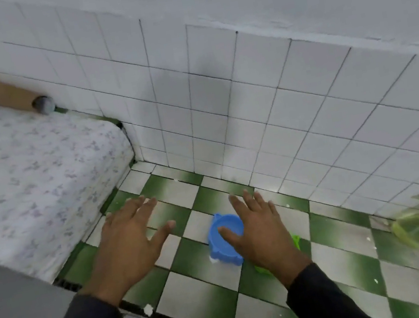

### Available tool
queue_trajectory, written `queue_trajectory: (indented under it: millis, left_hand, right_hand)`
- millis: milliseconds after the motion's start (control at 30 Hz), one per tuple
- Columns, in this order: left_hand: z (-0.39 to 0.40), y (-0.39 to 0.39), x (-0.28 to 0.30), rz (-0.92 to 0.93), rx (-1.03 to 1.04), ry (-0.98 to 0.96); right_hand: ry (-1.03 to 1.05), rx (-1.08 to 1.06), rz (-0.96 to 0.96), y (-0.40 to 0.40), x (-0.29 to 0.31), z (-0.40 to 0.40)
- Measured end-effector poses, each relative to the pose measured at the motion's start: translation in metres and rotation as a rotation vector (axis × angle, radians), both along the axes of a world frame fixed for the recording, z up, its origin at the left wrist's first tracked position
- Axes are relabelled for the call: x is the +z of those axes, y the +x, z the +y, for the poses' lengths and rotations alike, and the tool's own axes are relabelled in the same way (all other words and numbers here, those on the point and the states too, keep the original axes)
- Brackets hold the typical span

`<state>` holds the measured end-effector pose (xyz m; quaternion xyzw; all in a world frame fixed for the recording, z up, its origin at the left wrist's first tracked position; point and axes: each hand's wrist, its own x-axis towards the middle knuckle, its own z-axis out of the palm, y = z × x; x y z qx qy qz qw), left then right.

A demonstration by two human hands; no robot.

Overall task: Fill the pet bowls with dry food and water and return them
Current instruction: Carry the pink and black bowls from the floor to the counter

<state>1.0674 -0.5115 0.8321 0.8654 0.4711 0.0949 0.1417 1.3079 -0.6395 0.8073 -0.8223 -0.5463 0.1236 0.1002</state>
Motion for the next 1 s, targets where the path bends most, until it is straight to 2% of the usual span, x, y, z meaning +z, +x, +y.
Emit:
queue_trajectory:
  millis: [200, 433, 733, 1000]
  left_hand:
    - [0.009, -0.098, 0.028, -0.028, 0.165, 0.049]
    - [0.029, -0.246, 0.056, -0.043, 0.35, 0.086]
    - [0.029, -0.427, 0.07, -0.019, 0.615, 0.155]
    - [0.018, -0.555, 0.062, 0.033, 0.878, 0.177]
  right_hand:
    - [0.118, 0.176, -0.027, -0.087, 0.038, 0.063]
    - [0.201, 0.383, 0.012, -0.226, 0.068, 0.139]
    - [0.183, 0.681, 0.074, -0.417, 0.085, 0.215]
    - [0.178, 0.956, 0.061, -0.567, 0.092, 0.263]
